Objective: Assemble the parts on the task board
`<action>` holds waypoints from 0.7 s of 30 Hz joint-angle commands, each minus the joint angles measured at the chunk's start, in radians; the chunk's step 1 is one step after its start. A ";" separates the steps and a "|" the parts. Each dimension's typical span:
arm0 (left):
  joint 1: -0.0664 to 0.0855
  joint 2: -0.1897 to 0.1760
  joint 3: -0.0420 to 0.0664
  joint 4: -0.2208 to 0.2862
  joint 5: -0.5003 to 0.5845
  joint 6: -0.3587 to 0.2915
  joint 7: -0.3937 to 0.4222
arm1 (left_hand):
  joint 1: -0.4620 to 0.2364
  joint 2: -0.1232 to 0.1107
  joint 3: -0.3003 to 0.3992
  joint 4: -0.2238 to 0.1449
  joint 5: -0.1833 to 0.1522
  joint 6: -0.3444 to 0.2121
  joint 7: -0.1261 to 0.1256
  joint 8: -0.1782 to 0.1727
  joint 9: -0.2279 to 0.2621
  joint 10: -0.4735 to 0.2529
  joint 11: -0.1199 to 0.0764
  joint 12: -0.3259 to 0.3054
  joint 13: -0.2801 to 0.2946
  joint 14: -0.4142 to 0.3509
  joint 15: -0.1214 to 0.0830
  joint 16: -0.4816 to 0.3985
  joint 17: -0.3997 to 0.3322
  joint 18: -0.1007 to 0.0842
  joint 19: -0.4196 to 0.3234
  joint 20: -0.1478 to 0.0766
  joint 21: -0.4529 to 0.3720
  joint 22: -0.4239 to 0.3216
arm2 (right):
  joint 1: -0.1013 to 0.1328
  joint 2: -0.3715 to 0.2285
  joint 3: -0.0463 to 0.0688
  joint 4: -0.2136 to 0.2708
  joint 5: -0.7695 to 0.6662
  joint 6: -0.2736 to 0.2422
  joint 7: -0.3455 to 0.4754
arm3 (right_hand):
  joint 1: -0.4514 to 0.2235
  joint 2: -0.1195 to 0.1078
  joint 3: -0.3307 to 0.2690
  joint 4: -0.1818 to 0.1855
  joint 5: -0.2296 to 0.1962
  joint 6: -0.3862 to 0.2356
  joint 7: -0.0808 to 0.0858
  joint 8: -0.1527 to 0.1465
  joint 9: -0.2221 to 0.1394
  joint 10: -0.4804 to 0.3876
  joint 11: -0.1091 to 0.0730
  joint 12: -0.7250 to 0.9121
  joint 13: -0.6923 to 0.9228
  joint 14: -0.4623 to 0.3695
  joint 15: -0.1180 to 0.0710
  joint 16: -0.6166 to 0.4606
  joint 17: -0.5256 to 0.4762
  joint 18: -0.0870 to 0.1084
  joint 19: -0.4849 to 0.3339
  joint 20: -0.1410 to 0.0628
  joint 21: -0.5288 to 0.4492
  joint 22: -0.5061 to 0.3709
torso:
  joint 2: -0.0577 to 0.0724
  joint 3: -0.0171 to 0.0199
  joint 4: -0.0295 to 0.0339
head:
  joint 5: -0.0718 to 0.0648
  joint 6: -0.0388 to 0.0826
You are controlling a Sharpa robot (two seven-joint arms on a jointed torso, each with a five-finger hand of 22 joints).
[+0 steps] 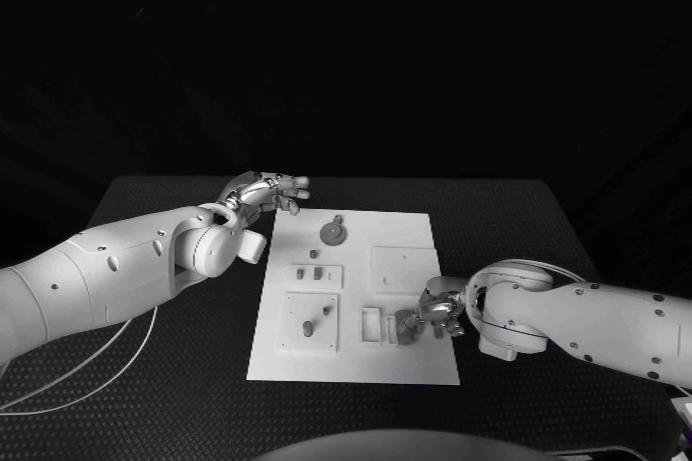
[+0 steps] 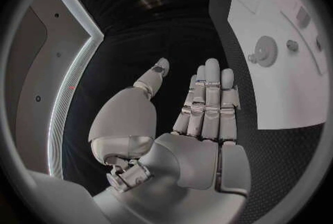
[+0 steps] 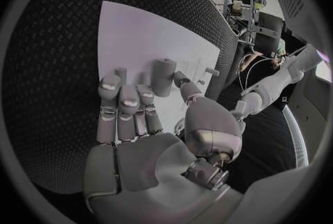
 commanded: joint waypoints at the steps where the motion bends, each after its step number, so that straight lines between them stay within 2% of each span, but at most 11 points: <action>1: 0.000 0.001 0.001 0.003 -0.004 0.020 0.007 | -0.009 -0.002 -0.005 -0.001 -0.004 -0.009 0.000 0.003 0.001 -0.001 0.003 0.001 0.000 0.000 0.003 -0.005 0.001 0.006 0.002 -0.001 -0.007 0.001 | -0.002 0.007 0.000 -0.003 -0.011 -0.001 0.002 | -0.010 -0.002 0.002 -0.006 -0.004 0.014 0.006 -0.004 -0.002 0.006 -0.001 -0.005 0.001 0.006 -0.005 -0.004 0.001 0.063 -0.003 0.004 0.007 0.011 | 0.000 0.0004 0.0003 | 0.000 0.000; 8: 0.000 0.001 0.000 0.003 -0.004 0.022 0.005 | -0.010 -0.001 -0.006 -0.001 -0.004 -0.010 0.000 0.003 0.001 -0.002 0.003 0.001 0.000 0.000 0.003 -0.006 0.002 0.006 0.002 -0.001 -0.008 0.001 | -0.015 0.028 -0.001 -0.013 -0.011 -0.016 0.003 | -0.010 0.000 0.005 -0.006 -0.005 0.016 0.006 -0.006 -0.002 0.006 -0.002 -0.006 0.002 0.006 -0.005 -0.005 0.002 0.063 -0.003 0.004 0.007 0.010 | 0.000 -0.0006 -0.0004 | 0.000 0.002; 12: 0.000 0.000 0.000 0.004 -0.004 0.023 0.005 | -0.011 0.000 -0.006 -0.001 -0.004 -0.010 0.000 0.003 0.001 -0.002 0.003 0.001 0.000 0.000 0.003 -0.006 0.002 0.006 0.002 -0.001 -0.008 0.001 | -0.018 0.034 -0.001 -0.020 -0.011 -0.017 0.004 | -0.003 0.012 0.018 -0.009 -0.010 0.019 0.006 -0.009 -0.003 0.008 -0.002 -0.009 0.007 0.008 -0.005 -0.007 0.006 0.063 -0.002 0.004 0.008 0.010 | 0.000 -0.0005 0.0012 | 0.002 0.003; 13: 0.000 0.000 0.000 0.004 -0.004 0.023 0.004 | -0.011 0.000 -0.006 -0.001 -0.004 -0.010 0.000 0.003 0.001 -0.002 0.003 0.001 0.000 0.000 0.003 -0.006 0.002 0.006 0.002 -0.001 -0.008 0.001 | -0.018 0.034 -0.001 -0.021 -0.011 -0.017 0.004 | 0.024 0.012 0.056 -0.004 -0.072 0.022 0.007 -0.012 -0.004 0.011 -0.003 -0.012 0.011 0.011 -0.004 -0.010 0.009 0.063 0.000 0.004 0.009 0.009 | 0.000 -0.0003 0.0011 | 0.002 0.003; 15: 0.000 -0.001 0.000 0.003 -0.004 0.023 0.004 | -0.011 0.000 -0.006 -0.001 -0.004 -0.010 0.000 0.003 0.001 -0.002 0.003 0.001 0.000 0.000 0.003 -0.006 0.002 0.006 0.002 -0.001 -0.008 0.002 | -0.018 0.033 -0.001 -0.021 -0.011 -0.021 0.004 | 0.080 -0.036 0.205 0.064 -0.239 0.030 0.006 -0.017 -0.005 0.017 -0.005 -0.020 0.018 0.015 -0.005 -0.017 0.015 0.063 0.006 0.004 0.006 0.002 | 0.000 -0.0005 0.0008 | 0.003 0.002; 16: 0.000 -0.001 0.000 0.003 -0.004 0.023 0.004 | -0.011 0.000 -0.006 -0.001 -0.004 -0.010 0.000 0.003 0.001 -0.002 0.003 0.001 0.000 -0.001 0.003 -0.006 0.002 0.006 0.002 -0.001 -0.008 0.002 | -0.018 0.033 -0.001 -0.022 -0.009 -0.024 0.004 | 0.110 -0.106 0.349 0.131 -0.276 0.035 -0.001 -0.019 -0.003 0.022 -0.009 -0.023 0.022 0.018 0.006 -0.020 0.019 0.061 0.011 0.005 0.005 -0.001 | 0.000 -0.0003 0.0000 | 0.004 0.002; 17: 0.000 -0.001 0.000 0.003 -0.004 0.024 0.004 | -0.011 0.000 -0.006 -0.001 -0.004 -0.010 0.000 0.003 0.001 -0.002 0.003 0.001 0.000 -0.001 0.003 -0.006 0.002 0.006 0.002 -0.001 -0.008 0.002 | -0.018 0.033 -0.001 -0.021 0.003 -0.032 0.001 | 0.118 -0.120 0.417 0.164 -0.272 0.038 0.003 -0.019 -0.002 0.024 -0.005 -0.025 0.024 0.021 0.003 -0.020 0.021 0.060 0.017 0.008 0.009 -0.001 | 0.000 -0.0007 -0.0007 | 0.004 0.002; 21: 0.000 -0.001 0.000 0.004 -0.004 0.025 0.003 | -0.011 0.001 -0.006 -0.001 -0.004 -0.011 0.000 0.003 0.001 -0.002 0.003 0.001 0.000 -0.001 0.003 -0.006 0.002 0.006 0.002 -0.001 -0.008 0.002 | -0.018 0.032 -0.001 -0.017 0.034 -0.051 -0.005 | 0.130 -0.101 0.432 0.142 -0.269 0.049 0.004 -0.014 0.003 0.023 -0.003 -0.029 0.025 0.023 -0.004 -0.022 0.025 0.063 0.019 0.012 0.020 0.005 | 0.000 -0.0006 -0.0008 | 0.005 0.002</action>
